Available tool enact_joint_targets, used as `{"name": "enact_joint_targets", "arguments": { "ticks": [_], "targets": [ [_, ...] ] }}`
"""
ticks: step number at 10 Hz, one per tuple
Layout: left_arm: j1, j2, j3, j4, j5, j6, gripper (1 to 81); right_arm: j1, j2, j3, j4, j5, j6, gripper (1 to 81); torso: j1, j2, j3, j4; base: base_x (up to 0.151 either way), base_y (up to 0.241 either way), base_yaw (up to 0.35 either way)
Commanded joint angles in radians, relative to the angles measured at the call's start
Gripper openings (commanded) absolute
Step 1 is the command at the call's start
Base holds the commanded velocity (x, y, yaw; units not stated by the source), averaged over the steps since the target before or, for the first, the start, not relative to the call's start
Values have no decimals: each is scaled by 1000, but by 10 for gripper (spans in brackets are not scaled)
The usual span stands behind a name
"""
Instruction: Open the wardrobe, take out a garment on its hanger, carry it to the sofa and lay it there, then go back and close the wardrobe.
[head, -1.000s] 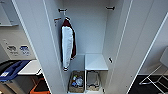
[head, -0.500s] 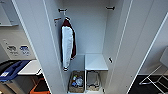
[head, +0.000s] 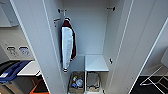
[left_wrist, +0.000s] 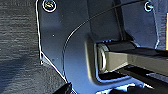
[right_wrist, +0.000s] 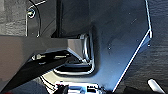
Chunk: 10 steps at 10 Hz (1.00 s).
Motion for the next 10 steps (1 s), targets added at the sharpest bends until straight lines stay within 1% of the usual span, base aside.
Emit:
{"name": "enact_joint_targets", "arguments": {
  "ticks": [1, 8, 9, 10],
  "targets": [
    [-53, -3, 5, -12, 59, 1, 811, 36, 3, 1, -7, -50, -1, 811, 1, 0, 0, 0, 93, 0, 0],
    [-53, -5, 4, -18, 61, 0, 811, 36, 4, 1, -7, -50, -1, 811, 1, 0, 0, 0, 91, 0, 0],
    [-53, -6, 4, -18, 61, 0, 811, 38, 4, 1, -7, -50, -1, 811, 2, 0, 0, 0, 69, 0, 0],
    [-53, -6, 4, -20, 59, -2, 811, 39, 4, 2, -7, -50, -1, 811, 2, 0, 0, 0, 0, 0, 0]
  ]
}}
